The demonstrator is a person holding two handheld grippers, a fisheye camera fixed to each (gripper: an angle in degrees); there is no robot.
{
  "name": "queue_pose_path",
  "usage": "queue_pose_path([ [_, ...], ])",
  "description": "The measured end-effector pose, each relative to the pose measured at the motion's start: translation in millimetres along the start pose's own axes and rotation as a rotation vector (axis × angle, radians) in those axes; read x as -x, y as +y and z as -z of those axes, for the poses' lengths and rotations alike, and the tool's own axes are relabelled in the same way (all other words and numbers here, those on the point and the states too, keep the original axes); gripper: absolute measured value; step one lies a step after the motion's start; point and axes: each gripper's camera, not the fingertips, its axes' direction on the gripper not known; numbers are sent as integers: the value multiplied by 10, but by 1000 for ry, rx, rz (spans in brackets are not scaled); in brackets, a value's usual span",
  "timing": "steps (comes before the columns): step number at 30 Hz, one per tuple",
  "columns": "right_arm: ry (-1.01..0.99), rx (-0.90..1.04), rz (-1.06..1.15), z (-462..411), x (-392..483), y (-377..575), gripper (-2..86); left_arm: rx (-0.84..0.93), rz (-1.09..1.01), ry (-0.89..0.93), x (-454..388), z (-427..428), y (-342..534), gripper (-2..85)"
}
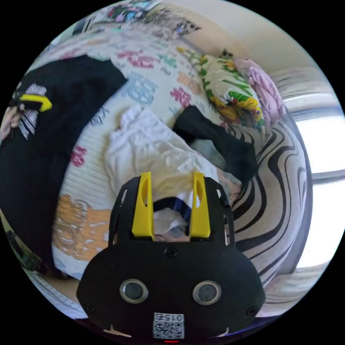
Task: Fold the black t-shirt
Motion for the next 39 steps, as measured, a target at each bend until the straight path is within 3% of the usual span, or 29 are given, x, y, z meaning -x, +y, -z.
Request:
queue_pose_path([
  [4,-11,244,156,-653,45,-207,81,1,36,20,28,166,120,28],
  [7,50,216,216,-532,38,-324,53,-18,63,41,78,351,191,20],
  [10,326,145,197,-224,-248,-372,49,-41,71,47,121,552,263,15],
  [14,560,231,62,-77,-984,-413,53,-70,84,75,180,787,367,10],
  [16,486,282,29,-136,-1162,-445,61,-90,91,95,220,936,449,7],
  [21,-326,191,-137,-654,-1054,-616,64,-123,115,144,310,1226,678,3],
  [24,-208,331,-115,-1246,-680,-662,60,-129,121,148,362,1446,851,2],
  [26,-170,303,-143,-1374,-562,-653,62,-138,126,153,408,1603,967,2],
  [31,-269,277,-191,-1330,-627,-664,78,-191,130,148,587,2201,1350,5],
  [35,-112,72,-153,-721,-510,-636,107,-221,142,107,765,2710,1640,9],
  [39,-208,-132,-81,-332,-19,-754,105,-275,225,-6,1127,3490,2096,16],
])
